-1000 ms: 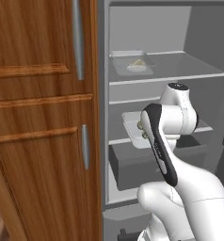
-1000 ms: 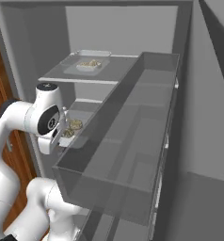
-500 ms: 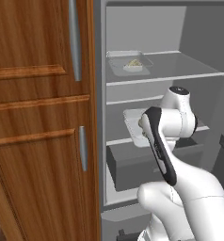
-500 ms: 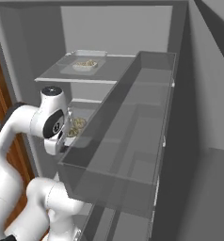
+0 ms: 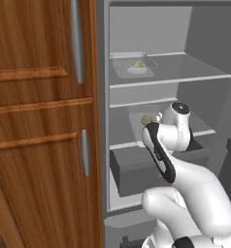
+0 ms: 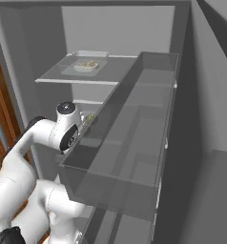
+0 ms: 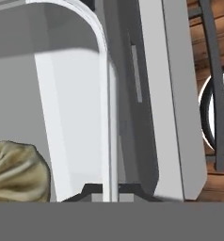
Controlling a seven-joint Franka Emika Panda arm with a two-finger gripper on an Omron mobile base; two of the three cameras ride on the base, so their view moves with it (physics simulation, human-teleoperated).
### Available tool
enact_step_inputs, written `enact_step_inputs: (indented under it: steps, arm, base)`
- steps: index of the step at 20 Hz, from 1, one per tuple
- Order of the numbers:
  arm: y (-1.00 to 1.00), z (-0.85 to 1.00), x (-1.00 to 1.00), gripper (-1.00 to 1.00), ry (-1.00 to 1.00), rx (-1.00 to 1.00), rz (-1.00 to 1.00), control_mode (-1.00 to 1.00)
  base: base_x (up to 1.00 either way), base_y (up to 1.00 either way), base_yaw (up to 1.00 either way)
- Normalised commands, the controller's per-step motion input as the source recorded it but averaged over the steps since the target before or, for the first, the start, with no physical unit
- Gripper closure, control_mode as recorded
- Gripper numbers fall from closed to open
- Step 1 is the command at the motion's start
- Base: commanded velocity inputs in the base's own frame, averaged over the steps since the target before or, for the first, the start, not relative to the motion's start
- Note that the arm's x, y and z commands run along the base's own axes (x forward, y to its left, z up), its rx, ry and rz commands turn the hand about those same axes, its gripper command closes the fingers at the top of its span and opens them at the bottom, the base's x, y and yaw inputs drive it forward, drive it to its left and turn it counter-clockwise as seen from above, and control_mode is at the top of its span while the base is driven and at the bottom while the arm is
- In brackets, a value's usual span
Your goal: Place two dumplings into each of the tupperware containers and then place the containers in the fridge.
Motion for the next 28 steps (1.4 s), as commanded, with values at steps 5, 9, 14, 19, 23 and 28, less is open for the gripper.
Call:
enact_step_inputs:
  steps: [5,9,14,19,23,28]
  arm:
    - [-0.01,-0.07,0.67,1.00,0.00,0.00,0.00,-1.00]
    - [0.00,-0.08,0.61,1.00,0.00,0.00,0.00,-1.00]
    - [0.00,-0.22,0.62,1.00,0.00,0.00,0.00,-1.00]
    - [0.00,-0.29,0.74,1.00,0.00,0.00,0.00,-1.00]
    - [0.00,-0.32,0.78,1.00,0.00,0.00,0.00,-1.00]
    - [0.00,-0.33,0.62,1.00,0.00,0.00,0.00,-1.00]
  base:
    - [0.00,0.00,0.00]
    - [0.00,0.00,0.00]
    - [0.00,0.00,0.00]
    - [0.00,0.00,0.00]
    - [0.00,0.00,0.00]
    - [0.00,0.00,0.00]
